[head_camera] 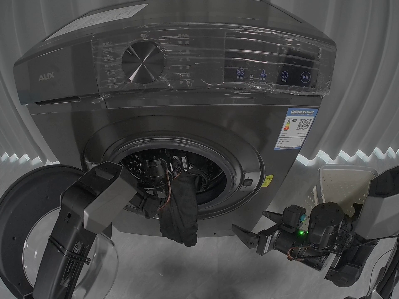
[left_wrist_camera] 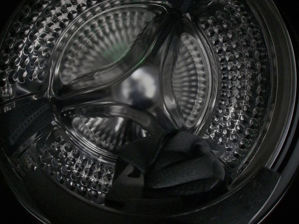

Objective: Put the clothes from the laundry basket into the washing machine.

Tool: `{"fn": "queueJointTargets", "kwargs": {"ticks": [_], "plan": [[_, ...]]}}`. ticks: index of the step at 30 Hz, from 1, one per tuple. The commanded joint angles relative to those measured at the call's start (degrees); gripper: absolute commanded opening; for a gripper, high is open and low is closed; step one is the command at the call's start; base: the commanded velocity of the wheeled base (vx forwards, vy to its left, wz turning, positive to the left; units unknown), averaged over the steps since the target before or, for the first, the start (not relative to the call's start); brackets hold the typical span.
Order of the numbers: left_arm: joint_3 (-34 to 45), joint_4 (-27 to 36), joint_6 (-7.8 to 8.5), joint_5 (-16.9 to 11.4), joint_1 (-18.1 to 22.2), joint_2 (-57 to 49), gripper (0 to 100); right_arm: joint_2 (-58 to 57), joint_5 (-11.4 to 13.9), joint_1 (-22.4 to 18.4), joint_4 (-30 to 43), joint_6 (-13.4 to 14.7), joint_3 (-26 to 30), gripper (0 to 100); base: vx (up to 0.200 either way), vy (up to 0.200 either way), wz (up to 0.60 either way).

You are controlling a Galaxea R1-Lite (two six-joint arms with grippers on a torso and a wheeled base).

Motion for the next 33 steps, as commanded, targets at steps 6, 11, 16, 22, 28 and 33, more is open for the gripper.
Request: {"fn": "queueJointTargets", "kwargs": {"ticks": [6, 11, 16, 22, 28, 33], "plan": [[0.58, -0.11, -0.91, 0.12, -0.56, -0.55, 100, 0.22, 0.01, 0.02, -0.41, 0.01, -0.02, 100, 0.000, 0.000, 0.00], [6.64, 0.69, -1.09, 0.03, -1.62, -5.30, 100, 0.30, 0.01, 0.10, -0.41, 0.01, -0.02, 100, 0.000, 0.000, 0.00], [17.98, 2.18, -0.82, -0.41, -3.20, -9.25, 100, 0.22, 0.01, 0.10, -0.41, 0.01, -0.02, 100, 0.000, 0.000, 0.00], [24.92, 2.88, -0.56, -2.16, -4.16, -10.22, 100, 0.30, 0.01, 0.45, -0.41, 0.01, 0.07, 100, 0.000, 0.000, 0.00], [25.10, 2.97, -0.56, -2.69, -4.34, -7.14, 100, 0.30, 0.01, 0.54, -0.41, 0.01, 0.07, 100, 0.000, 0.000, 0.00], [23.87, 2.71, -0.56, -2.69, -4.08, -5.03, 0, 0.48, 0.01, 0.54, -0.41, 0.01, 0.07, 100, 0.000, 0.000, 0.00]]}}
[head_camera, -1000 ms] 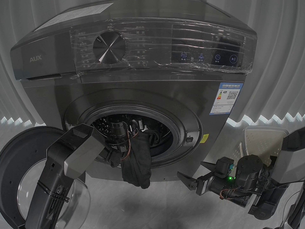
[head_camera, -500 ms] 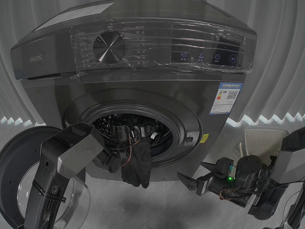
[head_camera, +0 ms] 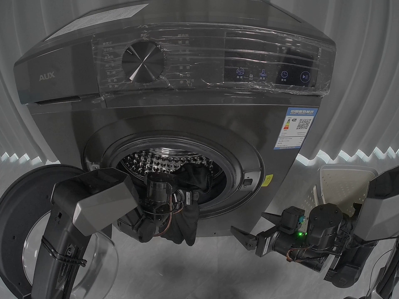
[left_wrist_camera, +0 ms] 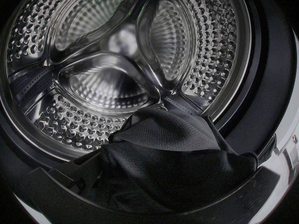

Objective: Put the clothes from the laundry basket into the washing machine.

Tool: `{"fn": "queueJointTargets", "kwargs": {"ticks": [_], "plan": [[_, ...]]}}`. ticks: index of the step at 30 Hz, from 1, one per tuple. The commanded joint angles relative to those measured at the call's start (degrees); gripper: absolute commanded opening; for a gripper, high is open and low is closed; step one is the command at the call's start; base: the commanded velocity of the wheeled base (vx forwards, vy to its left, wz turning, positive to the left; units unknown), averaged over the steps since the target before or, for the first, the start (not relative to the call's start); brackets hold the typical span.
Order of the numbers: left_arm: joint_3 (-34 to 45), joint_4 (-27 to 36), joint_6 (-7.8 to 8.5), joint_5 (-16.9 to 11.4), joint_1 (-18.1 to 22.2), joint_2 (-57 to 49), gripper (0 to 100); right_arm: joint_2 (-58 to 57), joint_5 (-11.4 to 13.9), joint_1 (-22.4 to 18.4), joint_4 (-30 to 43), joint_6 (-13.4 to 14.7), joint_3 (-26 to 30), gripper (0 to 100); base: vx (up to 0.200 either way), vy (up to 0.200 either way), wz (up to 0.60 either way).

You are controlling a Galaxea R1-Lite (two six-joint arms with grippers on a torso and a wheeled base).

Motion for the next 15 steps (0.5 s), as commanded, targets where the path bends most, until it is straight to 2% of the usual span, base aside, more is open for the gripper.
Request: {"fn": "queueJointTargets", "kwargs": {"ticks": [1, 10, 13, 15], "plan": [[-0.66, -0.37, 0.02, 0.04, 0.37, 2.49, 0, 0.18, 0.01, 0.04, -0.41, -0.01, 0.01, 100, 0.000, 0.000, 0.00], [-1.09, -0.54, 0.02, -0.05, 0.28, 2.84, 0, 0.44, 0.01, 0.04, -0.41, -0.01, 0.01, 100, 0.000, 0.000, 0.00], [-3.12, -0.81, -0.50, 0.04, 0.28, 2.66, 0, 0.44, 0.01, 0.13, -0.41, -0.01, -0.08, 100, 0.000, 0.000, 0.00], [-7.25, -0.98, -0.68, 0.92, 0.63, 2.58, 0, 0.44, 0.01, 0.39, -0.41, -0.01, -0.08, 100, 0.000, 0.000, 0.00]]}}
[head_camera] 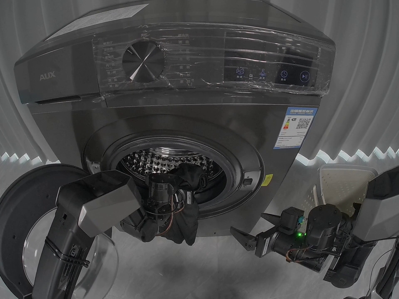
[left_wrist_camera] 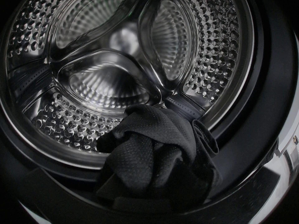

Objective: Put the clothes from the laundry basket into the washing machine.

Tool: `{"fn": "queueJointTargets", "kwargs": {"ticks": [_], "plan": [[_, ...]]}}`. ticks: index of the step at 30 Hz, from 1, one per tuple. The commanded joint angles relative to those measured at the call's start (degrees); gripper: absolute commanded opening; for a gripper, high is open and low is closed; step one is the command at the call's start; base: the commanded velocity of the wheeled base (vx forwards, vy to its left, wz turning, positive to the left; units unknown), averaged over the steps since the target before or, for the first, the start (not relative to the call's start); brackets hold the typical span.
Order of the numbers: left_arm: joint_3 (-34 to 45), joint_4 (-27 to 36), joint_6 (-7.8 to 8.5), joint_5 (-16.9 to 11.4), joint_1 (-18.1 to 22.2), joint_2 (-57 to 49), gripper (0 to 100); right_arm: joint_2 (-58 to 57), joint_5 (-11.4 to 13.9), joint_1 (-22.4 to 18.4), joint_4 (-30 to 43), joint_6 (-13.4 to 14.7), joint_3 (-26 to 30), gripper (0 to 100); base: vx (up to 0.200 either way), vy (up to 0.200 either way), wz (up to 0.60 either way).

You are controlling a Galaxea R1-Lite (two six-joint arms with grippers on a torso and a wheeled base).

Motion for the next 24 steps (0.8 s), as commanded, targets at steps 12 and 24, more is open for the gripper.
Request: {"fn": "queueJointTargets", "kwargs": {"ticks": [12, 24], "plan": [[-21.20, 1.38, -0.36, 5.66, 3.70, 2.77, 0, -0.18, 0.01, 0.84, -0.41, -0.01, -0.07, 100, 0.000, 0.000, 0.00], [-19.88, -0.55, -0.98, 5.66, 3.53, 2.68, 100, -0.09, 0.01, 0.75, -0.41, -0.01, -0.07, 100, 0.000, 0.000, 0.00]]}}
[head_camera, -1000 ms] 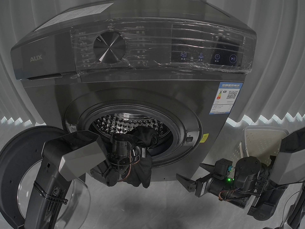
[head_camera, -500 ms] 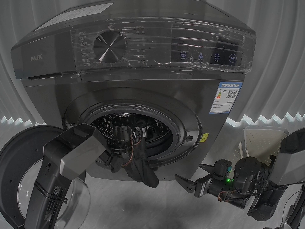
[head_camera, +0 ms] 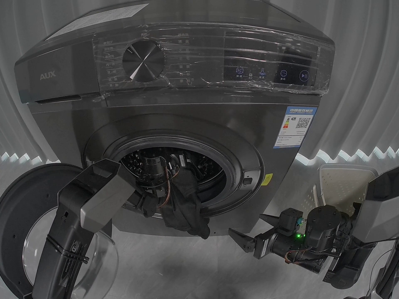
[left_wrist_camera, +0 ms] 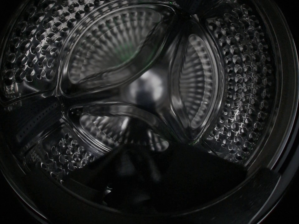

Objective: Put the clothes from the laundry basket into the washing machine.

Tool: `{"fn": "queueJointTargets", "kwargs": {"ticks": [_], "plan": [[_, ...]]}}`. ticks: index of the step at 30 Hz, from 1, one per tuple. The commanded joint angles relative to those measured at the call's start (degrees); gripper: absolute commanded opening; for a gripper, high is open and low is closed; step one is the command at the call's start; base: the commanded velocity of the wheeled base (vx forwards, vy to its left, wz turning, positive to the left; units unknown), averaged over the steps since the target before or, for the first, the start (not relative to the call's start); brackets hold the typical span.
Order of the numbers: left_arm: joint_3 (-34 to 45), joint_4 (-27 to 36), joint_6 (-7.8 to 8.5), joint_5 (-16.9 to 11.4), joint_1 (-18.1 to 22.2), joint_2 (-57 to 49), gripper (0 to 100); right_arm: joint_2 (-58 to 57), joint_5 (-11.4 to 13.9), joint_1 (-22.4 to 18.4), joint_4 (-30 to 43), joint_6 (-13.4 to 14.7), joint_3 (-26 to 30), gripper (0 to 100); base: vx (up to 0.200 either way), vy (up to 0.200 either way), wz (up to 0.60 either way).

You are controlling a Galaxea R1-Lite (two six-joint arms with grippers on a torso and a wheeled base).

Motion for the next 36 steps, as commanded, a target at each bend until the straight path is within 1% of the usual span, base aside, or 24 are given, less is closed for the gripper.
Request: {"fn": "queueJointTargets", "kwargs": {"ticks": [1, 3, 4, 5, 7, 9, 11, 13, 19, 29, 30, 36], "plan": [[2.88, -0.24, -0.16, -0.01, -0.89, -1.85, 100, 0.05, -0.02, -0.02, -0.49, 0.01, 0.00, 100, 0.000, 0.000, 0.00], [5.70, 0.11, -0.16, -0.01, -1.42, -3.87, 100, 0.05, -0.02, -0.02, -0.41, 0.01, 0.00, 100, 0.000, 0.000, 0.00], [5.70, 0.11, -0.16, -0.01, -1.42, -3.87, 100, 0.05, -0.02, -0.02, -0.41, 0.01, 0.00, 100, 0.000, 0.000, 0.00], [11.23, 0.46, -0.16, -0.28, -2.29, -6.68, 100, 0.05, -0.02, -0.02, -0.41, 0.01, 0.00, 100, 0.000, 0.000, 0.00], [13.52, 0.63, -0.16, -0.63, -2.73, -7.47, 100, -0.04, -0.02, -0.02, -0.41, 0.01, 0.00, 100, 0.000, 0.000, 0.00], [18.09, 1.43, 0.01, -0.98, -3.35, -8.18, 100, 0.05, -0.02, -0.02, -0.41, 0.01, 0.00, 100, 0.000, 0.000, 0.00], [20.02, 1.60, 0.10, -1.33, -3.35, -8.00, 100, 0.05, -0.02, -0.02, -0.49, 0.01, 0.00, 100, 0.000, 0.000, 0.00], [21.25, 1.16, 0.01, -2.47, -3.44, -7.30, 100, 0.05, -0.02, 0.07, -0.41, 0.01, 0.00, 100, 0.000, 0.000, 0.00], [20.11, -0.42, 0.10, -2.82, -3.53, -2.73, 100, 0.13, -0.02, 0.16, -0.41, 0.01, 0.00, 100, 0.000, 0.000, 0.00], [18.88, -0.95, -0.07, -2.82, -3.53, 0.00, 100, 0.05, -0.02, 0.51, -0.49, 0.01, -0.08, 100, 0.000, 0.000, 0.00], [18.62, -0.95, -0.07, -2.82, -3.53, 0.08, 0, 0.05, -0.02, 0.51, -0.41, 0.01, -0.08, 100, 0.000, 0.000, 0.00], [18.00, -1.74, -0.16, -2.82, -3.53, -0.18, 0, 0.13, -0.02, 0.51, -0.41, 0.01, -0.08, 100, 0.000, 0.000, 0.00]]}}
